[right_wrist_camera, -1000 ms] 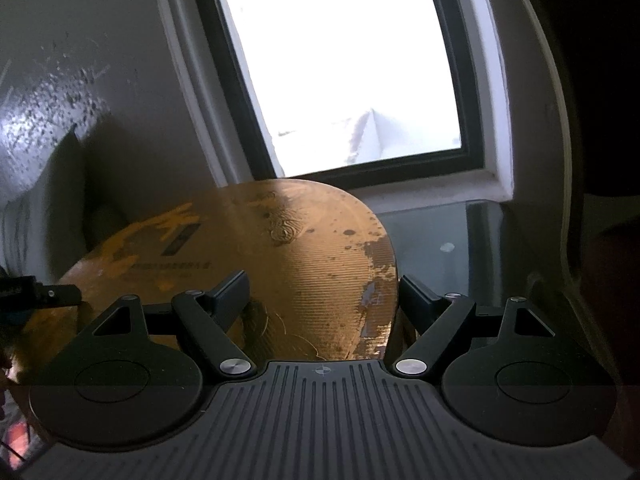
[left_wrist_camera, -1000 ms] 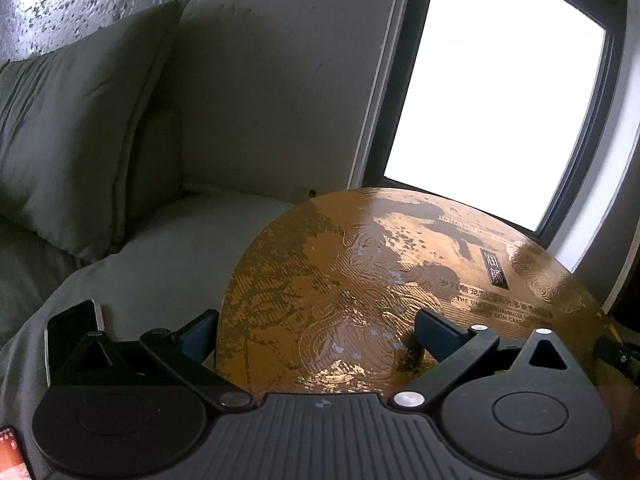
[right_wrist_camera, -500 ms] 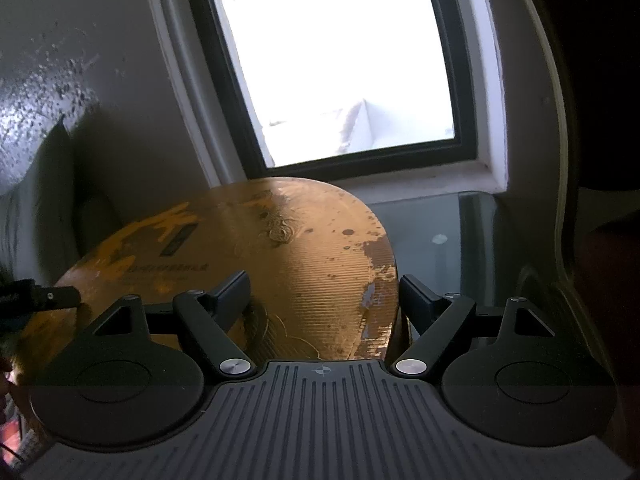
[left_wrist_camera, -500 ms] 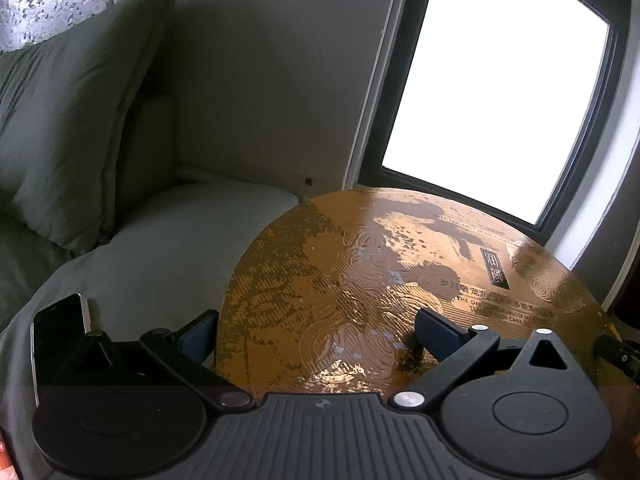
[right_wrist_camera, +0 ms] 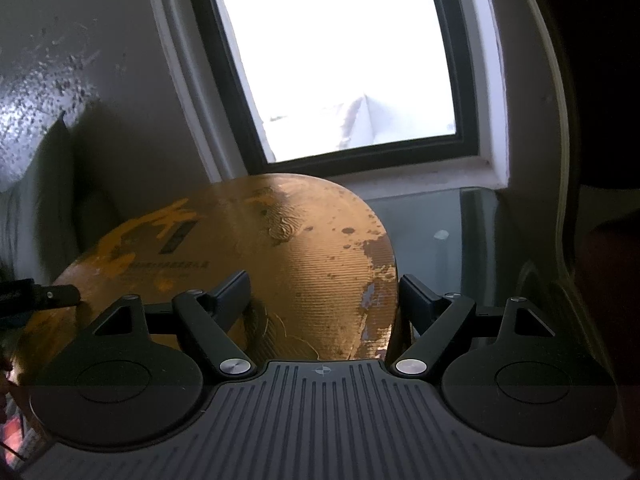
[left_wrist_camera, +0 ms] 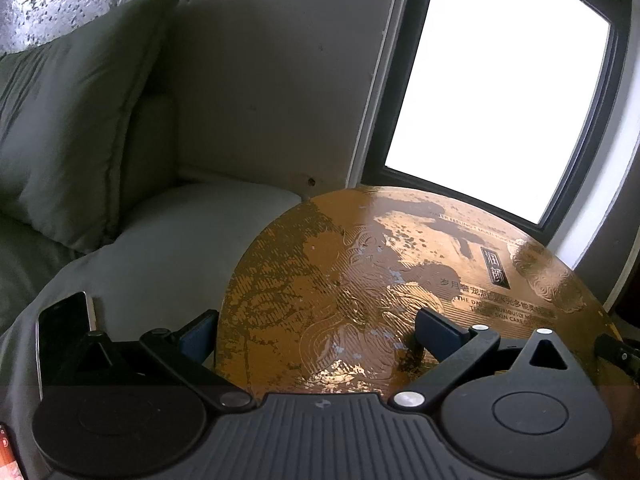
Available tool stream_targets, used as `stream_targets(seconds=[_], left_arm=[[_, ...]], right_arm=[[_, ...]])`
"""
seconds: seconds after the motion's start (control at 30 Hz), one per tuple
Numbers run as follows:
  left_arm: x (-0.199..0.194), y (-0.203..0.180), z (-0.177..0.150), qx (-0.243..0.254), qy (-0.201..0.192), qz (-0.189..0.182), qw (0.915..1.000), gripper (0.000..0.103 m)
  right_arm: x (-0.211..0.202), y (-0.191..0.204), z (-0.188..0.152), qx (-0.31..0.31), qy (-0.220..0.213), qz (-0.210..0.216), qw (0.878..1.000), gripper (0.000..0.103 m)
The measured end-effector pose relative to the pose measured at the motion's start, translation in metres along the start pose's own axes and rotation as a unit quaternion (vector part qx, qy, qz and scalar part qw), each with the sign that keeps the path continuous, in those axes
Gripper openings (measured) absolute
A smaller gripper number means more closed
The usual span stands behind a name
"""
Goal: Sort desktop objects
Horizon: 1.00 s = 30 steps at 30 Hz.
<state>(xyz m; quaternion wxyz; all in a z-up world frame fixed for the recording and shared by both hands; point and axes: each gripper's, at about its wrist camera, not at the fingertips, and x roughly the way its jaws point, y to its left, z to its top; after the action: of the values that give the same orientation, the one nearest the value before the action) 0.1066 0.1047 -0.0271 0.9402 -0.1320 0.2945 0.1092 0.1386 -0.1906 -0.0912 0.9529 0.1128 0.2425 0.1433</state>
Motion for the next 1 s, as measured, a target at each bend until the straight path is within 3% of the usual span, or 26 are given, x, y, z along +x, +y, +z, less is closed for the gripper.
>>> stream_targets(seconds=[1.0], left_arm=[[0.013, 0.007, 0.003, 0.015, 0.004, -0.021, 0.9997, 0.102]], right_arm=[[-0.006, -0.005, 0.001, 0.01, 0.011, -0.02, 1.0, 0.083]])
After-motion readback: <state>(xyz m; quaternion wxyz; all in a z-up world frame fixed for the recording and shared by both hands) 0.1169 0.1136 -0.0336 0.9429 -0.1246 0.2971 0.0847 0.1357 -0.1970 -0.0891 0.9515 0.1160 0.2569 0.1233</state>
